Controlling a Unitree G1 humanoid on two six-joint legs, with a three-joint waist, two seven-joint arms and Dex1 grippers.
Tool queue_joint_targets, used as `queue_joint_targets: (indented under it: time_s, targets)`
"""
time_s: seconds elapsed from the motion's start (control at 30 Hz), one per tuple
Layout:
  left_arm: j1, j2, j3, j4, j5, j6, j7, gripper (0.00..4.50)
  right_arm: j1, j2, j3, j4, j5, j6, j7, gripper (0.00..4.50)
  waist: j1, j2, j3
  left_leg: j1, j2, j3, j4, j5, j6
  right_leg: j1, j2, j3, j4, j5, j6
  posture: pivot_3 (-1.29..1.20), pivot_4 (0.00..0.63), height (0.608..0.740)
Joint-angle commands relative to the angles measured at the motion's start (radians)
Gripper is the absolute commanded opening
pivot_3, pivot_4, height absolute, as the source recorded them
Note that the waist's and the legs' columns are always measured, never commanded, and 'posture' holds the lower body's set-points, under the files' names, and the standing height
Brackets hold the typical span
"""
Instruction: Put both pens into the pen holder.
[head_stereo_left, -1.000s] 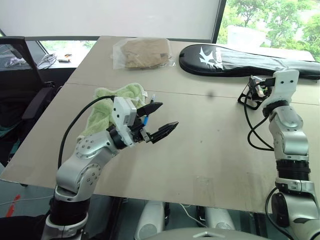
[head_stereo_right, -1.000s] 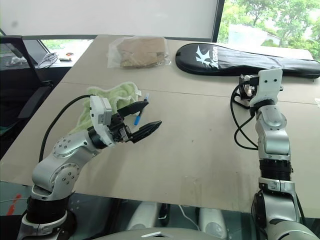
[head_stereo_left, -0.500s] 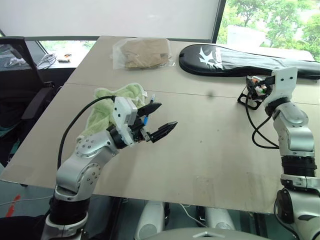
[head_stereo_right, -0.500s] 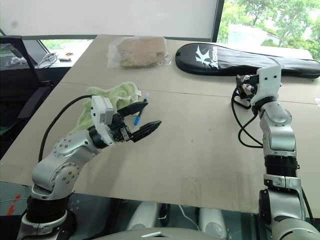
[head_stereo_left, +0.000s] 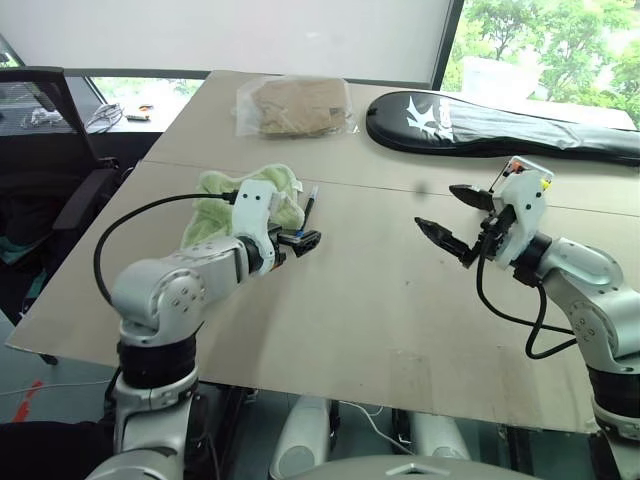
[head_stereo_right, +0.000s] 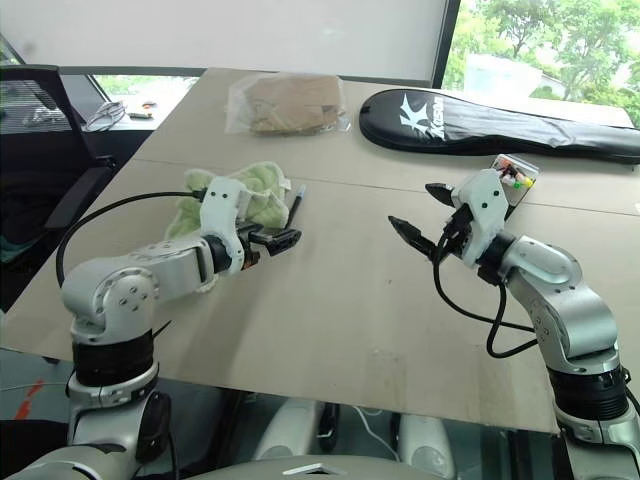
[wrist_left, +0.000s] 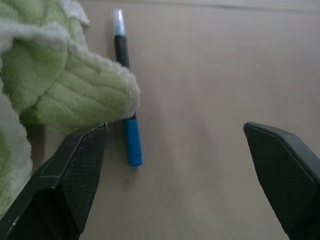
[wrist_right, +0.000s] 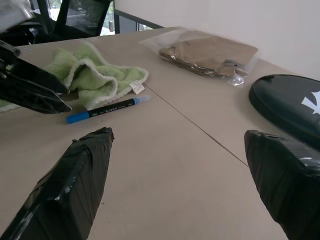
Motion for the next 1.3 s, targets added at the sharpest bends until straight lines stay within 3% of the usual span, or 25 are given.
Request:
queue_joint_targets:
  time_s: [0.03, 0.07, 0.17, 0.43, 0.73, 0.9, 1.03, 1.13, 1.3]
  targets:
    - [-0.025, -0.015, -0.014, 0.056, 0.085, 0.026, 0.042, 4.50, 0.001, -0.003, -0.026, -0.052, 0.011, 0.001, -0.017, 4.43, 0.001, -0.001, 0.000, 0.000, 0.000, 0.000, 0.000, 0.000, 0.000, 0.000, 0.000, 0.000, 0.000, 0.001, -0.002, 0.00, 0.150, 0.740]
    - [-0.025, -0.018, -0.024, 0.065, 0.102, 0.020, 0.042, 4.50, 0.006, -0.004, -0.028, -0.055, 0.009, 0.001, -0.020, 4.43, 0.002, -0.001, 0.000, -0.001, 0.000, 0.000, 0.000, -0.001, -0.001, 0.000, 0.000, 0.000, 0.000, 0.002, -0.003, 0.00, 0.150, 0.740]
    - [-0.027, -0.026, -0.065, 0.102, 0.141, -0.035, 0.011, 3.74, 0.026, -0.003, -0.038, -0.070, 0.017, 0.008, -0.034, 4.50, 0.004, 0.000, 0.000, 0.000, 0.000, -0.001, 0.000, -0.001, -0.001, 0.000, 0.000, 0.000, 0.000, 0.002, -0.004, 0.00, 0.150, 0.740]
    - [-0.058, -0.017, -0.129, 0.150, 0.193, -0.149, -0.117, 0.02, 0.087, 0.028, -0.041, -0.150, 0.070, 0.122, -0.119, 4.50, 0.030, 0.000, 0.000, -0.001, 0.000, -0.002, 0.000, -0.003, -0.006, 0.000, -0.004, -0.003, 0.000, 0.002, -0.004, 0.00, 0.150, 0.740]
    - [0.058, 0.070, -0.116, 0.017, 0.156, -0.340, -0.380, 0.02, 0.086, 0.121, -0.022, -0.215, 0.166, 0.290, -0.235, 4.50, 0.012, 0.000, 0.000, -0.006, 0.000, -0.002, 0.000, -0.002, -0.001, -0.003, -0.010, -0.001, -0.002, 0.002, -0.005, 0.00, 0.150, 0.740]
    - [0.086, 0.164, -0.137, 0.015, 0.233, -0.408, -0.400, 0.02, 0.082, 0.128, -0.020, -0.213, 0.179, 0.314, -0.251, 4.50, 0.002, 0.000, 0.000, -0.006, 0.000, -0.003, -0.001, -0.002, -0.002, -0.004, -0.010, -0.001, -0.002, 0.002, -0.005, 0.00, 0.150, 0.740]
    - [0.071, 0.178, -0.163, 0.047, 0.303, -0.395, -0.351, 1.67, 0.072, 0.127, -0.030, -0.206, 0.195, 0.305, -0.242, 4.50, 0.002, 0.000, 0.000, -0.006, 0.000, -0.003, 0.000, -0.004, -0.005, -0.003, -0.009, -0.004, -0.002, 0.002, -0.004, 0.00, 0.150, 0.740]
    - [0.059, 0.168, -0.174, 0.066, 0.329, -0.389, -0.345, 3.02, 0.083, 0.101, -0.025, -0.212, 0.184, 0.205, -0.150, 4.50, 0.003, 0.000, 0.000, -0.006, -0.001, -0.003, 0.000, -0.002, -0.001, -0.003, -0.007, -0.006, -0.002, 0.002, -0.004, 0.00, 0.150, 0.740]
    - [0.024, 0.161, -0.192, 0.155, 0.357, -0.423, -0.375, 3.02, 0.138, -0.018, -0.048, -0.252, 0.205, 0.104, 0.042, 4.50, 0.003, -0.001, 0.001, -0.006, -0.002, -0.003, 0.000, -0.003, 0.000, -0.003, -0.006, -0.006, -0.003, 0.002, -0.004, 0.00, 0.150, 0.740]
